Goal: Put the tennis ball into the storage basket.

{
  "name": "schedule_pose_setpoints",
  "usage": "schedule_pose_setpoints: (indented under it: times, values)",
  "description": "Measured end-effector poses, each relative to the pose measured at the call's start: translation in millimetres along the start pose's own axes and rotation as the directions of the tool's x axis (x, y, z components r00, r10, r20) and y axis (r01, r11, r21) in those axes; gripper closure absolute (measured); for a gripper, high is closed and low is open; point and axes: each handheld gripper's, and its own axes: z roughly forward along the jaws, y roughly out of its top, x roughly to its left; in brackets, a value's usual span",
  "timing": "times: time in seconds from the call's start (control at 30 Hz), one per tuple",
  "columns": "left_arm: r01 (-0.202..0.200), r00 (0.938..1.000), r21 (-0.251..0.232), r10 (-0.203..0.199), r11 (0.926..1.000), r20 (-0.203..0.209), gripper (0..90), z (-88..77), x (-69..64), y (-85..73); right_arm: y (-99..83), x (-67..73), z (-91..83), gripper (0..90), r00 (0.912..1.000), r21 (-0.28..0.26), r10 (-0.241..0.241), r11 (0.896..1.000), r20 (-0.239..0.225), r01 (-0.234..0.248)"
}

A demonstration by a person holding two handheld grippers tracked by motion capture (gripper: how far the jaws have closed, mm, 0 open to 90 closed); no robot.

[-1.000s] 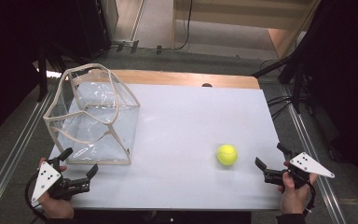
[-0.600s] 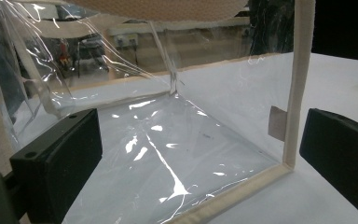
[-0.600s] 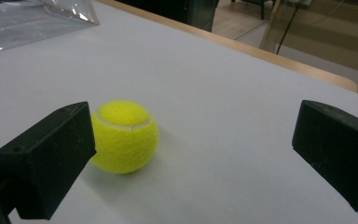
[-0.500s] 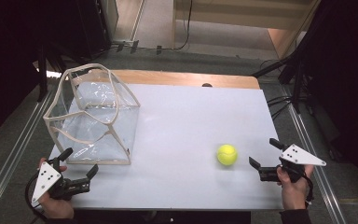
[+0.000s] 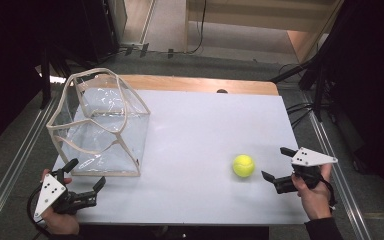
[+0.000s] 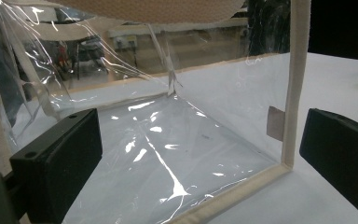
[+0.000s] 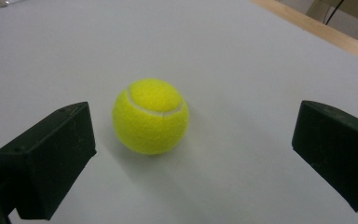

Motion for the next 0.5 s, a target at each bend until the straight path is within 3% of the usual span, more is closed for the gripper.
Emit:
schedule_pose_setpoints:
  times: [0.5]
  values:
    - [0.000,1.0000,0.004,0.000,1.0000,0.001,0.0,-0.4,0.1,0.2,20.3,2.6,17.1,0.0,0.9967,0.107,-0.035,0.993,-0.073,0.043]
